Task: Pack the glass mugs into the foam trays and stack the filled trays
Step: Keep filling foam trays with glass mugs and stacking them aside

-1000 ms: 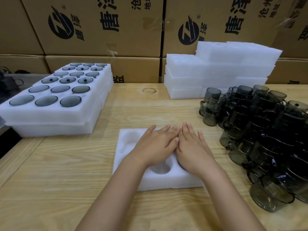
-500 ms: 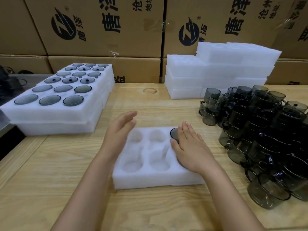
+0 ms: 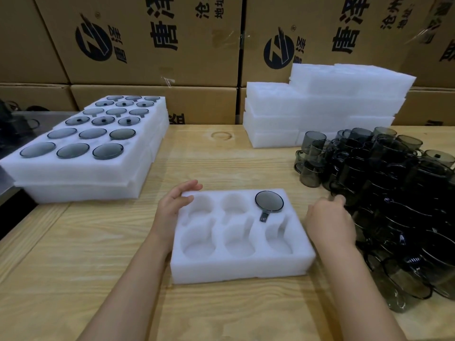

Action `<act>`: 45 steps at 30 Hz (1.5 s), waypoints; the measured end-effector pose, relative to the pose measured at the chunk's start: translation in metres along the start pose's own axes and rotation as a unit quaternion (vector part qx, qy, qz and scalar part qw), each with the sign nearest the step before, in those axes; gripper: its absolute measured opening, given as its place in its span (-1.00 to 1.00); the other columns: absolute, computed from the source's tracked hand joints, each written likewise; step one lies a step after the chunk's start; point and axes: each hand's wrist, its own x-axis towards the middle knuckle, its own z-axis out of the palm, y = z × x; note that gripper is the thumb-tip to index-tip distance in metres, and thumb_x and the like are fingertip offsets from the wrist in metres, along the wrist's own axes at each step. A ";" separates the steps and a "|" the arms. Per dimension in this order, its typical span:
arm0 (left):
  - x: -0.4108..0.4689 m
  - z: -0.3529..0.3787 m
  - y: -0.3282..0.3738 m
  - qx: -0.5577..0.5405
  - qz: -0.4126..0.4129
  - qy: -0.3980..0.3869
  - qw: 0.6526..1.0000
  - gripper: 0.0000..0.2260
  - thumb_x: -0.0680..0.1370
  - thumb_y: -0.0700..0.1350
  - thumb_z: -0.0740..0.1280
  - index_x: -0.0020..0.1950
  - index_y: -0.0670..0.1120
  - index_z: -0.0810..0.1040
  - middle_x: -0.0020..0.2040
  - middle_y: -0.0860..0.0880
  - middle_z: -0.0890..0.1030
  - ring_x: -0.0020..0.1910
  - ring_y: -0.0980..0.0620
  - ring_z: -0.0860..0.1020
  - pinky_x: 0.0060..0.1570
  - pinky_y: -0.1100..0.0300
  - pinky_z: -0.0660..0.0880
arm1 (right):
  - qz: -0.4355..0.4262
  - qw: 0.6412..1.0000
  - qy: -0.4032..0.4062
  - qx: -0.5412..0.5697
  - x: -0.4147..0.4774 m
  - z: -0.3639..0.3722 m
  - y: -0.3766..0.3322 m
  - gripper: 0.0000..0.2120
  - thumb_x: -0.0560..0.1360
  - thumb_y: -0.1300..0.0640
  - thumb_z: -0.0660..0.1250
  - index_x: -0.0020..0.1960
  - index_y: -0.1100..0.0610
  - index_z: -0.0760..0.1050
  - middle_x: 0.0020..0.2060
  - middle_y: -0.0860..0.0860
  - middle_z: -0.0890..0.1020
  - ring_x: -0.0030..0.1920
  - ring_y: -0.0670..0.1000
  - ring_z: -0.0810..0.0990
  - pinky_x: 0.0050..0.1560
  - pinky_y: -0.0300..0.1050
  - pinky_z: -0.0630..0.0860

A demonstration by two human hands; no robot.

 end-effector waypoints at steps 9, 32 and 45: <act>0.003 -0.004 -0.004 -0.016 -0.005 -0.007 1.000 -0.71 0.51 -0.40 0.15 0.10 -0.18 0.56 0.07 -0.09 0.59 -0.17 0.08 0.65 -0.26 0.24 0.58 | -0.086 0.991 0.054 0.084 0.005 0.008 -0.004 -0.66 0.48 0.37 0.14 0.17 0.19 0.52 0.13 0.15 0.54 0.11 0.21 0.49 -0.08 -0.03 0.44; 0.005 -0.006 -0.007 0.002 -0.008 -0.024 1.000 -0.62 0.27 -0.24 0.30 0.08 -0.13 0.59 0.07 -0.08 0.61 -0.13 0.04 0.65 -0.25 0.21 0.58 | -0.099 0.978 0.024 0.182 0.022 0.028 0.007 -0.76 0.55 0.11 0.25 0.19 0.04 0.56 0.43 0.14 0.29 0.39 0.15 0.11 0.23 0.00 0.23; 0.002 -0.002 -0.008 0.052 -0.010 -0.051 0.997 -0.63 0.28 -0.23 0.33 0.08 -0.10 0.61 0.08 -0.09 0.61 -0.07 -0.05 0.62 -0.13 0.10 0.56 | -0.119 0.887 0.042 0.445 -0.004 -0.028 -0.025 -0.86 0.33 0.02 0.50 -0.34 -0.10 0.56 0.08 -0.01 0.44 0.11 -0.16 0.44 0.03 -0.24 0.33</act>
